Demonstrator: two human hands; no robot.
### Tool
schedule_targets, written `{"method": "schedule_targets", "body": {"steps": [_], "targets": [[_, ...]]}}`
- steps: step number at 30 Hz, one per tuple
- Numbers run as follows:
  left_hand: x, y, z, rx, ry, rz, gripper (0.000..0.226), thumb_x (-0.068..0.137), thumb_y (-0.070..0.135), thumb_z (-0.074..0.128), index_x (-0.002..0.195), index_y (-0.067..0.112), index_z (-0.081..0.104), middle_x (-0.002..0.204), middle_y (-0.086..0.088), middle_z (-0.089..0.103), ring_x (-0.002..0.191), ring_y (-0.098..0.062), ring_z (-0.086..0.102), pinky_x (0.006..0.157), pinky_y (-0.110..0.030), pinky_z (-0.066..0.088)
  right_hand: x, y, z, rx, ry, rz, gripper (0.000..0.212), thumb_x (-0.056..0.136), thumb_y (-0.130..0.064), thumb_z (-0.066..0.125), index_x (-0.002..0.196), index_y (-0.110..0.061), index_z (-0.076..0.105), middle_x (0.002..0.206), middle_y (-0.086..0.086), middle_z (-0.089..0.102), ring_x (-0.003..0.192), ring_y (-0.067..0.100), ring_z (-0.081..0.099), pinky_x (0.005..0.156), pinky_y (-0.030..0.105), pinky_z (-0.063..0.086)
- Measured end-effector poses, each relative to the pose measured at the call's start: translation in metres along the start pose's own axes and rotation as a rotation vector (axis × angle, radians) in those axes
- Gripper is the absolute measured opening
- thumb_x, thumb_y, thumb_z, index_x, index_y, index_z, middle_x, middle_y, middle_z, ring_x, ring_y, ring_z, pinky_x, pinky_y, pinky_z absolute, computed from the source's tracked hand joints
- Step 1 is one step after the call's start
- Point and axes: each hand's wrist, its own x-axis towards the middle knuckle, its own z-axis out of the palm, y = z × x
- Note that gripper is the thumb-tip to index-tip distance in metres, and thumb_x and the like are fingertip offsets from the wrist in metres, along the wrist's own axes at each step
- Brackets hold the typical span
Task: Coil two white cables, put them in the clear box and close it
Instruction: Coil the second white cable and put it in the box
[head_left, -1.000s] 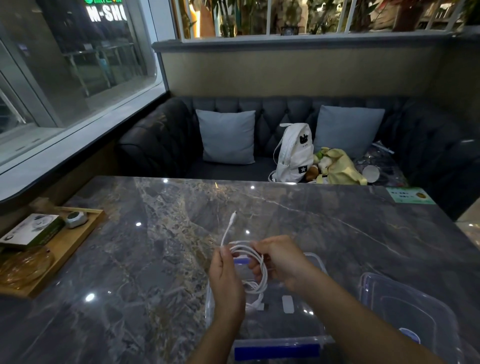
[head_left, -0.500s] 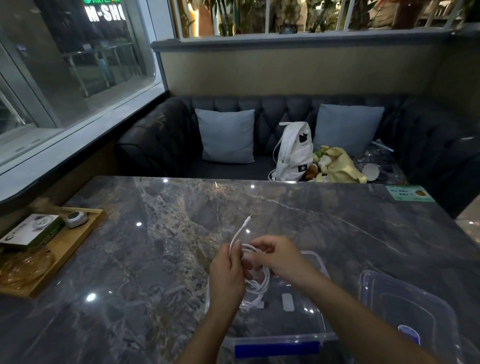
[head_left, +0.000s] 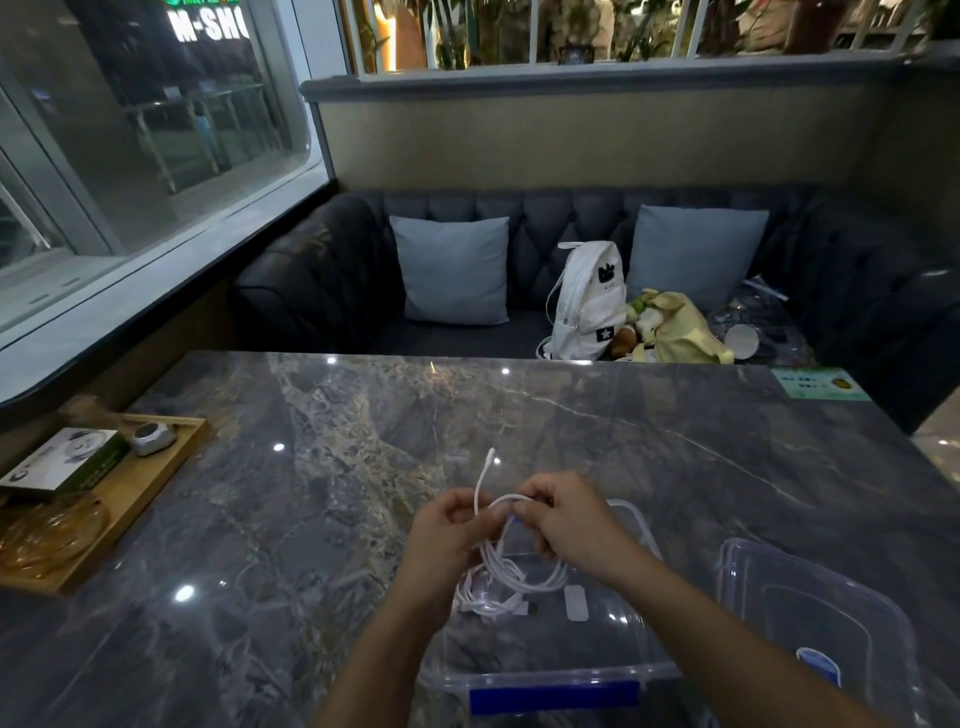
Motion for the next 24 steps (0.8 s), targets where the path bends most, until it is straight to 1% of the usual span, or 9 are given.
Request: {"method": "schedule_targets", "body": {"steps": [3,6,9,11,13,17,20,22,24], "targets": [[-0.001,0.000,-0.003,-0.062,0.096,0.024,0.033,0.075,-0.001,0.071,0.100,0.012,0.054,0.069,-0.011,0.074,0.061,-0.019,0.070,0.054,-0.026,0.055,0.000,-0.001,0.000,-0.107,0.055,-0.075,0.014,0.086,-0.012,0.058,0.078,-0.003,0.066,0.062,0.003,0.055,0.055,0.009,0.046,0.056,0.026,0.038],[-0.003,-0.004,0.003,0.086,0.289,0.154,0.039,0.079,0.001,0.068,0.103,0.023,0.047,0.066,-0.010,0.071,0.061,-0.021,0.069,0.056,-0.030,0.057,-0.001,-0.003,0.006,-0.145,0.115,-0.136,0.014,0.087,-0.012,0.057,0.082,-0.003,0.067,0.063,-0.002,0.053,0.056,0.006,0.044,0.054,0.018,0.033],[-0.006,-0.007,0.014,0.513,0.358,0.327,0.016,0.088,0.007,0.055,0.095,0.021,0.061,0.072,0.001,0.067,0.062,-0.008,0.063,0.055,-0.020,0.049,-0.002,-0.007,0.013,-0.177,0.183,-0.202,0.015,0.087,-0.009,0.056,0.082,-0.006,0.069,0.070,0.002,0.062,0.061,0.008,0.050,0.054,0.017,0.034],[-0.007,-0.010,0.020,0.872,0.325,0.397,0.020,0.091,0.008,0.046,0.091,0.013,0.065,0.080,-0.005,0.067,0.070,-0.013,0.060,0.061,-0.024,0.043,-0.002,-0.008,0.014,-0.201,0.195,-0.224,0.016,0.087,-0.007,0.054,0.082,-0.004,0.069,0.081,0.009,0.068,0.071,0.016,0.057,0.064,0.023,0.040],[-0.005,-0.007,0.022,1.029,0.235,0.388,0.023,0.094,0.012,0.044,0.092,0.005,0.065,0.089,-0.014,0.065,0.078,-0.022,0.059,0.066,-0.029,0.039,-0.002,-0.005,0.013,-0.219,0.196,-0.215,0.016,0.086,-0.004,0.054,0.079,-0.004,0.068,0.080,0.010,0.068,0.073,0.019,0.056,0.067,0.028,0.039],[0.000,-0.001,0.017,1.046,0.001,0.325,0.026,0.093,0.018,0.049,0.070,0.008,0.056,0.079,-0.020,0.066,0.060,-0.015,0.047,0.055,-0.021,0.026,-0.004,0.003,0.008,-0.248,0.146,-0.156,0.012,0.085,-0.007,0.057,0.076,-0.003,0.065,0.069,0.003,0.057,0.068,0.015,0.050,0.060,0.025,0.033],[0.002,-0.004,0.015,1.032,-0.035,0.242,0.021,0.095,0.016,0.044,0.075,0.012,0.050,0.083,-0.015,0.064,0.067,-0.013,0.048,0.056,-0.021,0.028,-0.005,0.005,0.008,-0.238,0.138,-0.133,0.012,0.086,-0.009,0.058,0.078,-0.004,0.065,0.070,-0.001,0.055,0.068,0.013,0.050,0.060,0.023,0.032],[0.003,-0.008,0.012,0.871,-0.105,0.129,0.022,0.096,0.017,0.041,0.078,0.013,0.053,0.077,-0.003,0.062,0.067,-0.010,0.051,0.058,-0.024,0.037,-0.006,0.005,0.008,-0.208,0.114,-0.121,0.011,0.086,-0.011,0.058,0.080,-0.006,0.065,0.071,-0.001,0.057,0.069,0.012,0.052,0.061,0.023,0.035],[0.000,-0.008,0.008,0.631,-0.192,0.021,0.028,0.098,0.023,0.040,0.077,0.019,0.059,0.063,0.010,0.059,0.059,-0.004,0.050,0.053,-0.016,0.039,-0.006,0.006,0.004,-0.138,0.058,-0.108,0.009,0.085,-0.012,0.060,0.082,-0.008,0.067,0.074,0.000,0.061,0.070,0.010,0.054,0.063,0.021,0.040]]}}
